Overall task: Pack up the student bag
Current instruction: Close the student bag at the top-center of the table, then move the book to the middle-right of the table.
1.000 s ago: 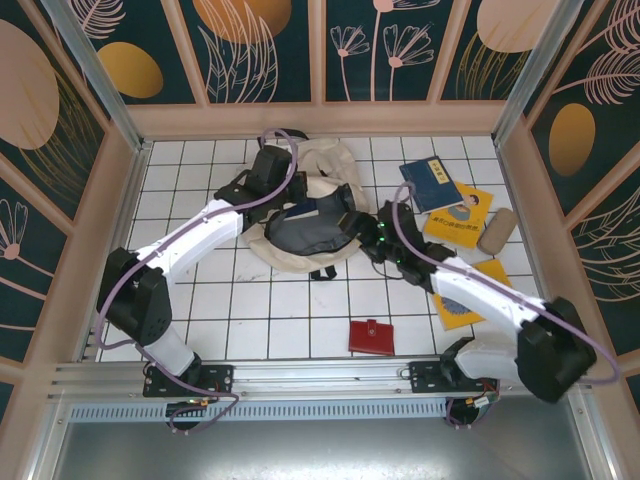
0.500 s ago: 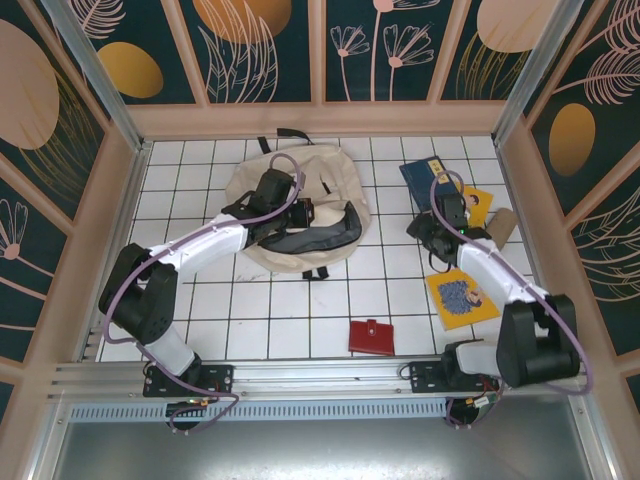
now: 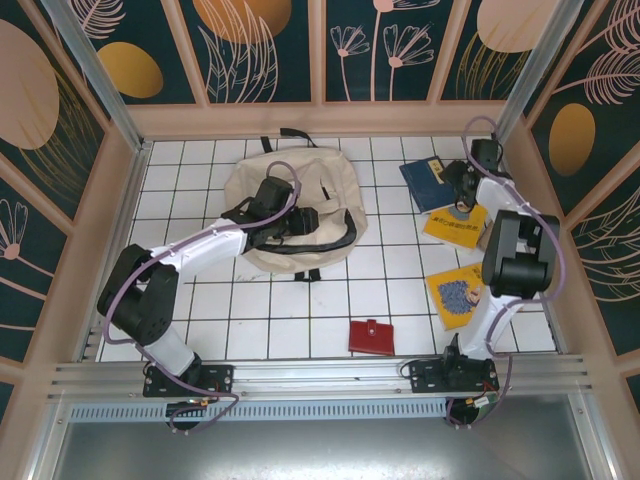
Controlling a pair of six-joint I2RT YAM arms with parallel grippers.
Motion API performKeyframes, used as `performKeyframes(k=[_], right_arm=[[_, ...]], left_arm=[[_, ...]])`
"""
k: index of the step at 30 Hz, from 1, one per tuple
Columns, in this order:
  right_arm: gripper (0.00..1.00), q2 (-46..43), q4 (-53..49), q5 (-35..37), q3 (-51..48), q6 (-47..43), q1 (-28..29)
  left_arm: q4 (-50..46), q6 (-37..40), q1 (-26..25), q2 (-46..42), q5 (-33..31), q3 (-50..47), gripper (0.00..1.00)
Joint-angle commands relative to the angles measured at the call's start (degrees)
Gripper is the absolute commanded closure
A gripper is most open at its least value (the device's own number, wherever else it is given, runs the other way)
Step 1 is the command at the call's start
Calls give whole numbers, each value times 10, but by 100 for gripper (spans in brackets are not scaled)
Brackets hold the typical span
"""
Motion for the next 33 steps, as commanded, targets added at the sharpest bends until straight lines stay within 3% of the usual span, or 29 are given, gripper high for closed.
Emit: performKeyframes(k=[1, 5, 9, 13, 16, 21, 33], right_arm=[[23, 75, -62, -3, 92, -70, -1], [18, 150, -117, 56, 192, -101, 8], [13, 174, -128, 106, 223, -119, 12], [14, 184, -136, 57, 214, -146, 10], [23, 189, -149, 42, 207, -161, 17], [38, 181, -170, 69, 177, -169, 43], [41, 86, -153, 188, -29, -120, 187]], left_arm=[[1, -10, 0, -43, 1, -18, 45], [6, -20, 1, -85, -1, -33, 40], [-17, -24, 1, -122, -35, -35, 32], [-29, -31, 1, -144, -58, -40, 27], [-30, -39, 1, -152, -71, -43, 24], [-36, -40, 0, -153, -79, -38, 24], [-20, -26, 1, -140, -44, -39, 23]])
